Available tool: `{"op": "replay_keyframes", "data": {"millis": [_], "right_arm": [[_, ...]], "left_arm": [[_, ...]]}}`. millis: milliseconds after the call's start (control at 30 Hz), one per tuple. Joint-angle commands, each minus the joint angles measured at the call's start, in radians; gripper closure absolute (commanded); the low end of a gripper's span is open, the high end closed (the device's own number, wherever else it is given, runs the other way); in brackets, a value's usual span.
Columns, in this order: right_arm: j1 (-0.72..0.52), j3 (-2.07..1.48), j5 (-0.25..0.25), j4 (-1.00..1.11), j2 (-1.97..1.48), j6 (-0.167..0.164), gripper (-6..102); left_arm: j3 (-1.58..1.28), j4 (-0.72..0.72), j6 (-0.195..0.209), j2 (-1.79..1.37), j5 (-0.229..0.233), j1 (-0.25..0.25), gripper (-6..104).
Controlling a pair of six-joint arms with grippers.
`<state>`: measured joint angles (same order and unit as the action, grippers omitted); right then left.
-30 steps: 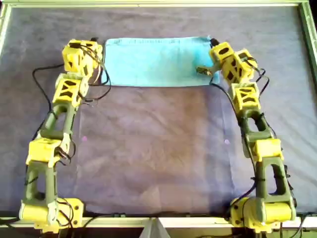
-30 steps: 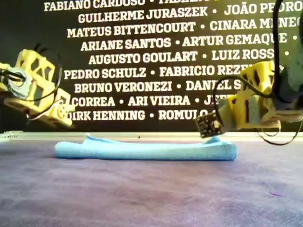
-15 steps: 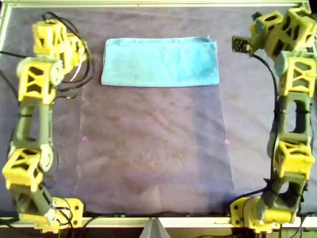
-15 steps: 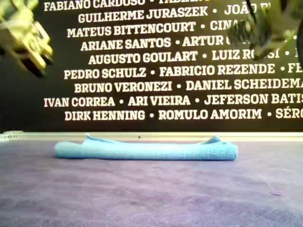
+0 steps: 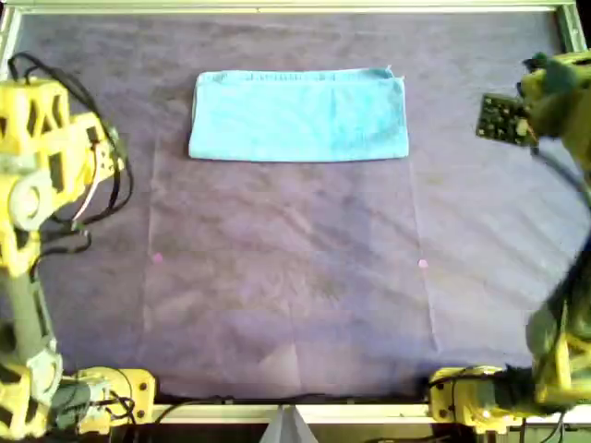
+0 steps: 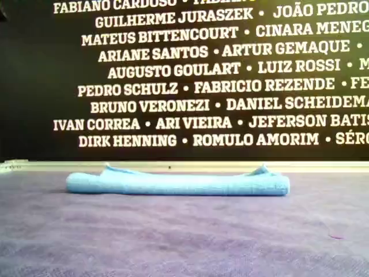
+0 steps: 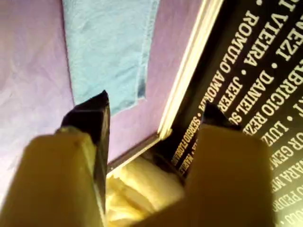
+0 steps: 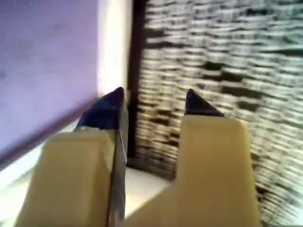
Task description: Fold a cloth
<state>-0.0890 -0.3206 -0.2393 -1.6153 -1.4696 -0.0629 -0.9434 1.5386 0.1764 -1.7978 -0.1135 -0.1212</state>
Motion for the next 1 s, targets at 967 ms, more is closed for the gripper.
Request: {"op": "replay_keyframes", "data": {"millis": [967], "right_arm": [[-0.021,-2.24,0.023,1.147,-1.425,-0.133,45]], "left_arm": [[-1.614,-1.39,-0.184,-0.776,0.014,0.017,27]]}}
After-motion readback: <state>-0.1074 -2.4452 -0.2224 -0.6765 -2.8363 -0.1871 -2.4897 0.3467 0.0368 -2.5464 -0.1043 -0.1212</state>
